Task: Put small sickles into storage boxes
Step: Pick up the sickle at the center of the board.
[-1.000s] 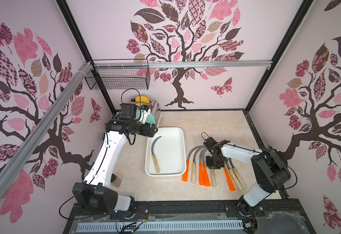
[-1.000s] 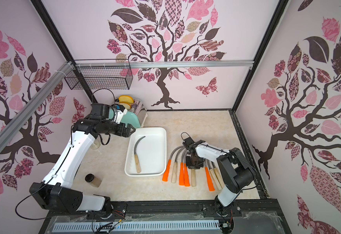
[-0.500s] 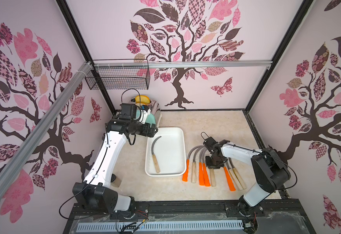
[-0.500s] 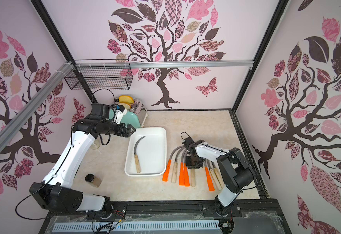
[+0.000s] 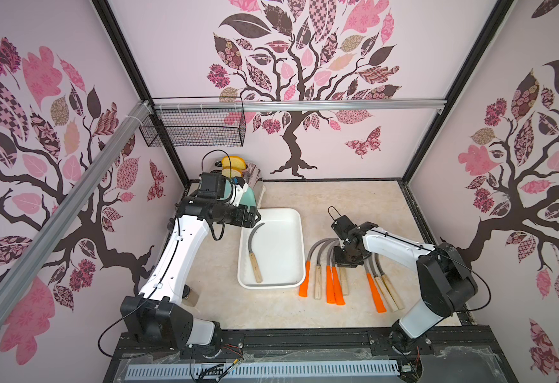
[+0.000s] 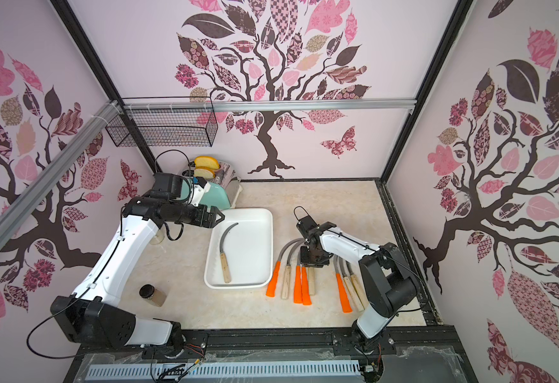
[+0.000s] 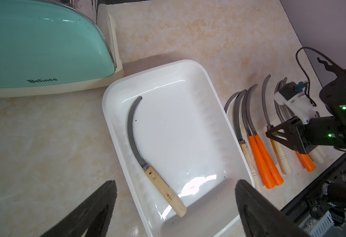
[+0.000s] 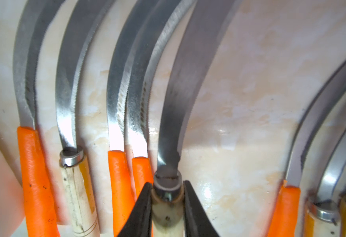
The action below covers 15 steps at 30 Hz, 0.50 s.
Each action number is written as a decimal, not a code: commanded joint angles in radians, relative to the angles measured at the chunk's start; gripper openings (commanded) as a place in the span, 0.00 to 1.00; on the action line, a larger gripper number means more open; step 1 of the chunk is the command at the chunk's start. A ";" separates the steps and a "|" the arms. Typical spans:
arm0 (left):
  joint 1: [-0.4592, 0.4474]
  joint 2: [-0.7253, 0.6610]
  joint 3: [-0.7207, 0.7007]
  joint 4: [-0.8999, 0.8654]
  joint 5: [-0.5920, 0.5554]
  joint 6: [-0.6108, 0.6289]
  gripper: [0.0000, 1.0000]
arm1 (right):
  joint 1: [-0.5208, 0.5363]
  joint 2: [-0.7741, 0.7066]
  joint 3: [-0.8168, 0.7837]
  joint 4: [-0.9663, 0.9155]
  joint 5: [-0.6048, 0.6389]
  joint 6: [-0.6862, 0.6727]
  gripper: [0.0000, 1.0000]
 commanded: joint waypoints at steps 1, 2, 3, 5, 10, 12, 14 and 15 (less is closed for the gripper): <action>-0.002 0.000 -0.002 0.004 0.055 -0.007 0.95 | 0.002 -0.037 0.056 -0.045 0.021 -0.011 0.03; -0.002 -0.003 -0.011 0.006 0.072 -0.004 0.94 | 0.002 -0.042 0.070 -0.052 0.021 -0.012 0.03; -0.003 -0.005 -0.017 0.009 0.088 -0.001 0.94 | 0.003 -0.044 0.082 -0.058 0.020 -0.014 0.03; -0.008 -0.012 -0.028 0.015 0.110 0.004 0.94 | 0.003 -0.047 0.120 -0.074 0.018 -0.017 0.03; -0.054 -0.023 -0.045 0.018 0.162 0.029 0.93 | 0.003 -0.044 0.217 -0.090 0.012 -0.019 0.03; -0.081 -0.033 -0.059 0.030 0.179 0.034 0.93 | 0.002 -0.039 0.258 -0.092 0.000 -0.017 0.03; -0.112 -0.038 -0.067 0.044 0.180 0.038 0.93 | 0.002 -0.028 0.308 -0.093 -0.016 -0.013 0.04; -0.126 -0.038 -0.067 0.050 0.177 0.038 0.93 | 0.003 -0.023 0.329 -0.094 -0.024 -0.013 0.04</action>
